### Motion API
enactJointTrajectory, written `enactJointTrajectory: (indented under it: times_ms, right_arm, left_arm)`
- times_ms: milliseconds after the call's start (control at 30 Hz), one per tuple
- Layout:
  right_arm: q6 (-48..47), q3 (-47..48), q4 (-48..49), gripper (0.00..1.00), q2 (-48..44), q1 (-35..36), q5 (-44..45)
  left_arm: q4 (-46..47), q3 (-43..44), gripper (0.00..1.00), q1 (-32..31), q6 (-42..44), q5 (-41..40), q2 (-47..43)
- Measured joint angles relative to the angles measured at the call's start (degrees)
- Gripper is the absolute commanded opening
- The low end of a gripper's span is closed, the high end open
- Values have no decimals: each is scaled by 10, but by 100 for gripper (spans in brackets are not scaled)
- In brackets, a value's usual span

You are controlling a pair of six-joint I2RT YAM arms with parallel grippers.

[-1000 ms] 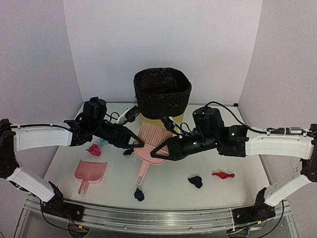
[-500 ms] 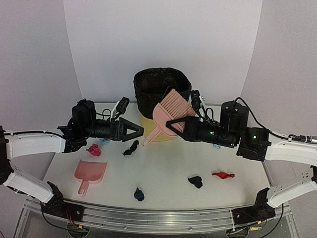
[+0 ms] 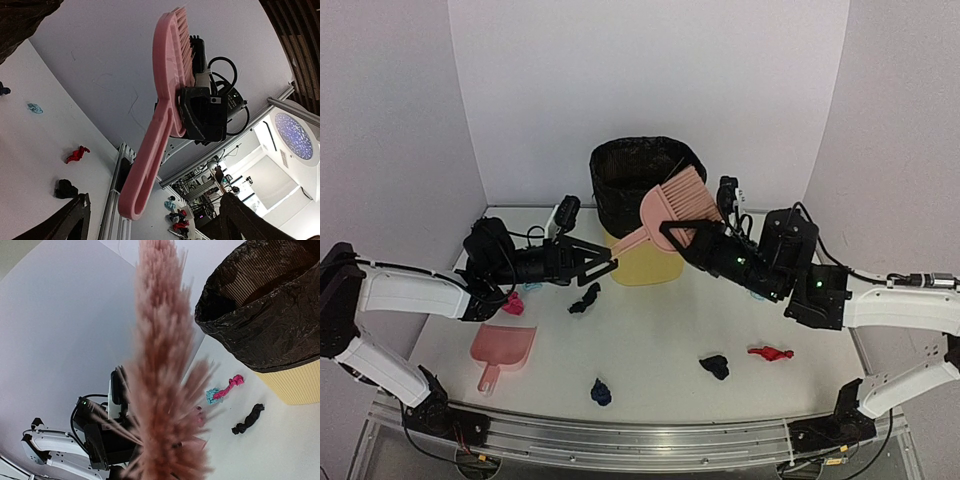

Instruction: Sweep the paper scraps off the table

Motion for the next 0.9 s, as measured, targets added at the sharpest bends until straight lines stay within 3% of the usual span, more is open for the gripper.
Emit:
enactJointTrajectory:
  times_ms: [333,900]
  right_arm:
    - [26,-2,25,0,20,0,11]
    - [42,-10,57,0,40,0,8]
  left_arm:
    - [90,-16,55,-6,-45,-18,20]
    - [149,-21,37,-10,-87,-45,59]
